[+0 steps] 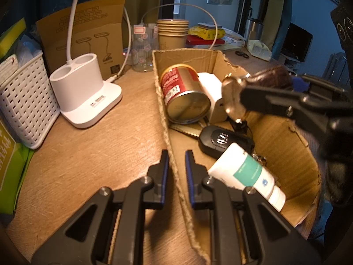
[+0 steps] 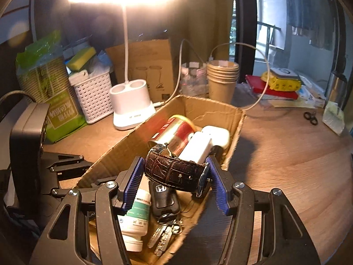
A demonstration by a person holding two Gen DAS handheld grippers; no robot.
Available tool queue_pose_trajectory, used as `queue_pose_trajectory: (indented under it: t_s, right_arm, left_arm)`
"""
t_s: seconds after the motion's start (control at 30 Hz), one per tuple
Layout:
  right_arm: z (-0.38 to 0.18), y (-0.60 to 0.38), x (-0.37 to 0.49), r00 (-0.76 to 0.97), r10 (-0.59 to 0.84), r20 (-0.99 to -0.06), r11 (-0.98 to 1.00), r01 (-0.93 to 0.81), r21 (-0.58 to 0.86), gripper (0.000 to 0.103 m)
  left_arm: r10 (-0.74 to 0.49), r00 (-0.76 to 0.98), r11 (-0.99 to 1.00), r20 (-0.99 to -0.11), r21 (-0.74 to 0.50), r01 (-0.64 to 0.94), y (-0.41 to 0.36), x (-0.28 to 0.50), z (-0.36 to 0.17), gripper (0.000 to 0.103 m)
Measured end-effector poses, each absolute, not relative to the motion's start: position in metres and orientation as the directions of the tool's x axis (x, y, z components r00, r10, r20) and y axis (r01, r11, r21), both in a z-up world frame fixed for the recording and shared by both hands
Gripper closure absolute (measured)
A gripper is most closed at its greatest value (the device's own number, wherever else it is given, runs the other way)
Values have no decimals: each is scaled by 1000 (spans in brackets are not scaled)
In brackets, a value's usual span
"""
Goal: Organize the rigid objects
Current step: 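Carry the wristwatch with the right gripper into the box and release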
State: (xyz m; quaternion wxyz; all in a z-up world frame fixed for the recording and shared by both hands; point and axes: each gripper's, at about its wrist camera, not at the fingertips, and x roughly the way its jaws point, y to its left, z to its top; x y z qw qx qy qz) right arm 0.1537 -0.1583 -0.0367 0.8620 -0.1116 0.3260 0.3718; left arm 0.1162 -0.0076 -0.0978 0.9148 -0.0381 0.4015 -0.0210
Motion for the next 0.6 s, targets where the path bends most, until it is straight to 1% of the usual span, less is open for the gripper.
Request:
queue_pose_trajectory:
  t_s: [0.33, 0.6]
  right_arm:
    - [-54, -143, 152, 479, 552, -683, 683, -730, 40, 41]
    - [-59, -136, 146, 506, 515, -692, 683, -730, -26, 39]
  left_arm:
    - [-69, 676, 996, -733, -87, 8, -8, 116, -98, 87]
    - [-68, 677, 996, -732, -85, 8, -8, 116, -98, 87]
